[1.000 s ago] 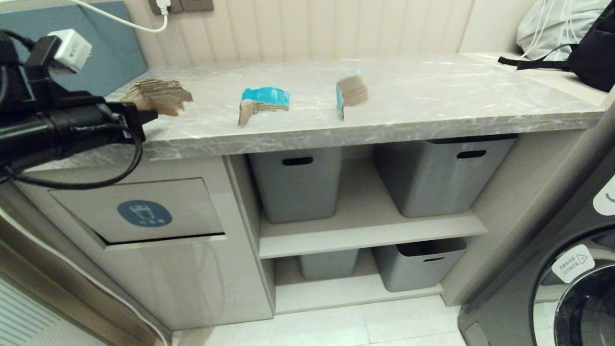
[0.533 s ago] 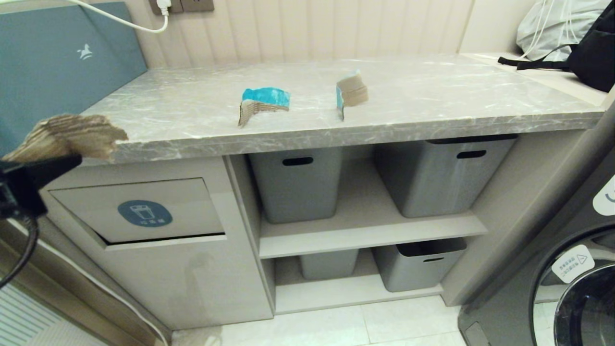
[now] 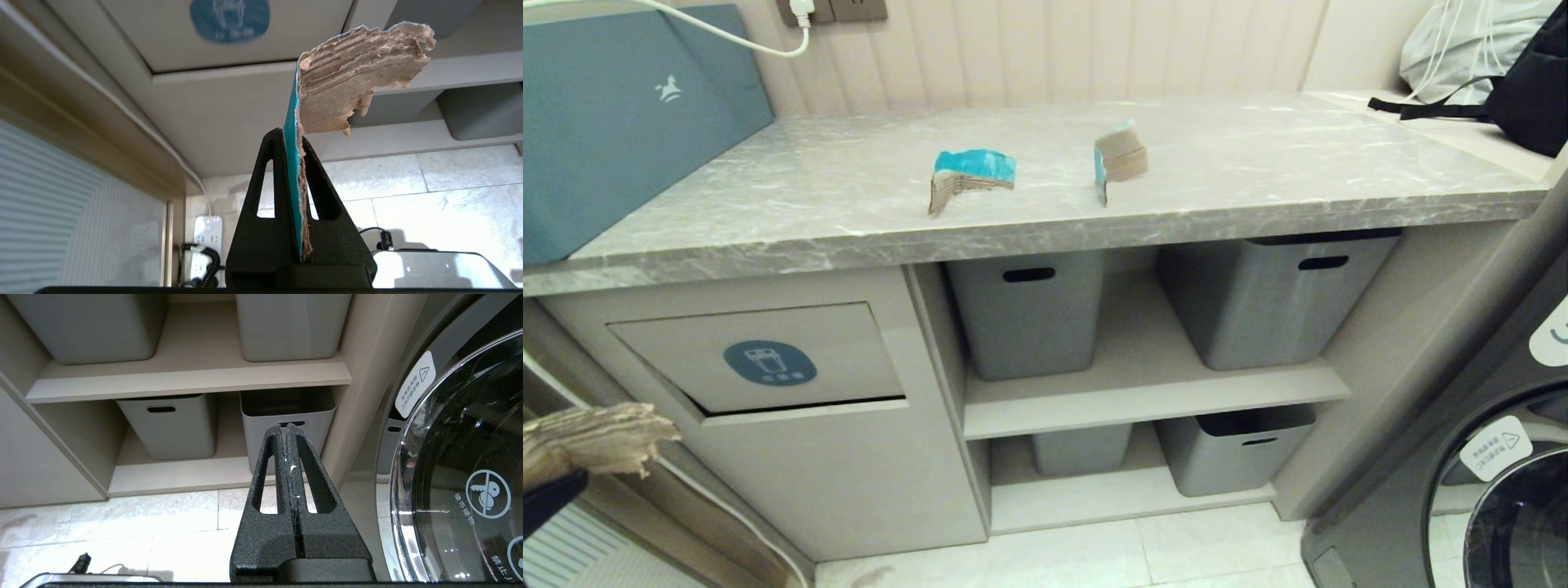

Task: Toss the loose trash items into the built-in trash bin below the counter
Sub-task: Put the garbage in the trash can

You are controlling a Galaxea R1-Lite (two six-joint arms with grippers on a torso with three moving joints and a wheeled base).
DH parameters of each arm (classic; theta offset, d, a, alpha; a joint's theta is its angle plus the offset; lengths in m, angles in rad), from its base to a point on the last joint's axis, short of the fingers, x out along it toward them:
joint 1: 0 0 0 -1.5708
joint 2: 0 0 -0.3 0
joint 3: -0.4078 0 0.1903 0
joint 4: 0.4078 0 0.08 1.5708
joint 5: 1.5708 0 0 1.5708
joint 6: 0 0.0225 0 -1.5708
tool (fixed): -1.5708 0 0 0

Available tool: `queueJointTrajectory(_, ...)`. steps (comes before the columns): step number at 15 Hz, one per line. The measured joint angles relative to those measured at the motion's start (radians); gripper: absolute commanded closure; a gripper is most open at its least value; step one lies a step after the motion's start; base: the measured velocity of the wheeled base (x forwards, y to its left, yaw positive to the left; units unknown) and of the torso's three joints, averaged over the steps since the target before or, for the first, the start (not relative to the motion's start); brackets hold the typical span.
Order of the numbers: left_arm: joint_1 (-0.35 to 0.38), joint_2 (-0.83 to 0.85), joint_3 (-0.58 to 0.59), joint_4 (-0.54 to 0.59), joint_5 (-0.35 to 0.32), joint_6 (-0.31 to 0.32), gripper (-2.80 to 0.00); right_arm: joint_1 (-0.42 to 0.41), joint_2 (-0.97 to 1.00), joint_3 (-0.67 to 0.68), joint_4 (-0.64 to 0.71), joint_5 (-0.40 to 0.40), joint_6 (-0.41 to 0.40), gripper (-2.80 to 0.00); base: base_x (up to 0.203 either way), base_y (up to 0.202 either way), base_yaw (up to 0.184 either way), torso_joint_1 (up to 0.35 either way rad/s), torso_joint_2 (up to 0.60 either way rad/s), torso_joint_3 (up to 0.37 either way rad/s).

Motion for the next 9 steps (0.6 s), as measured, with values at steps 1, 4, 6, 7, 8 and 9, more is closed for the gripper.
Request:
queueJointTrajectory(1,0.014,-0.001,0.038,-0.028,0.0,0.0,0.0,0.0,0.0,0.0,0.0,0.0,0.0,0.0,0.0,0.0,0.0,0.0,0.0,0.0)
queueJointTrajectory(4,0.049,0.052,0.121,-0.167,0.016,-0.006,0.0,0.0,0.0,0.0,0.0,0.0,0.0,0.0,0.0,0.0,0.0,0.0,0.0,0.0)
queueJointTrajectory(6,0.074,0.116,0.145,-0.225,0.033,-0.013,0.0,0.0,0.0,0.0,0.0,0.0,0.0,0.0,0.0,0.0,0.0,0.0,0.0,0.0)
queueJointTrajectory(7,0.097,0.15,0.164,-0.264,0.035,-0.013,0.0,0.0,0.0,0.0,0.0,0.0,0.0,0.0,0.0,0.0,0.0,0.0,0.0,0.0)
queueJointTrajectory(8,0.119,0.188,0.195,-0.32,0.035,-0.013,0.0,0.0,0.0,0.0,0.0,0.0,0.0,0.0,0.0,0.0,0.0,0.0,0.0,0.0)
queueJointTrajectory(9,0.133,0.225,0.238,-0.392,0.034,-0.013,0.0,0.0,0.0,0.0,0.0,0.0,0.0,0.0,0.0,0.0,0.0,0.0,0.0,0.0)
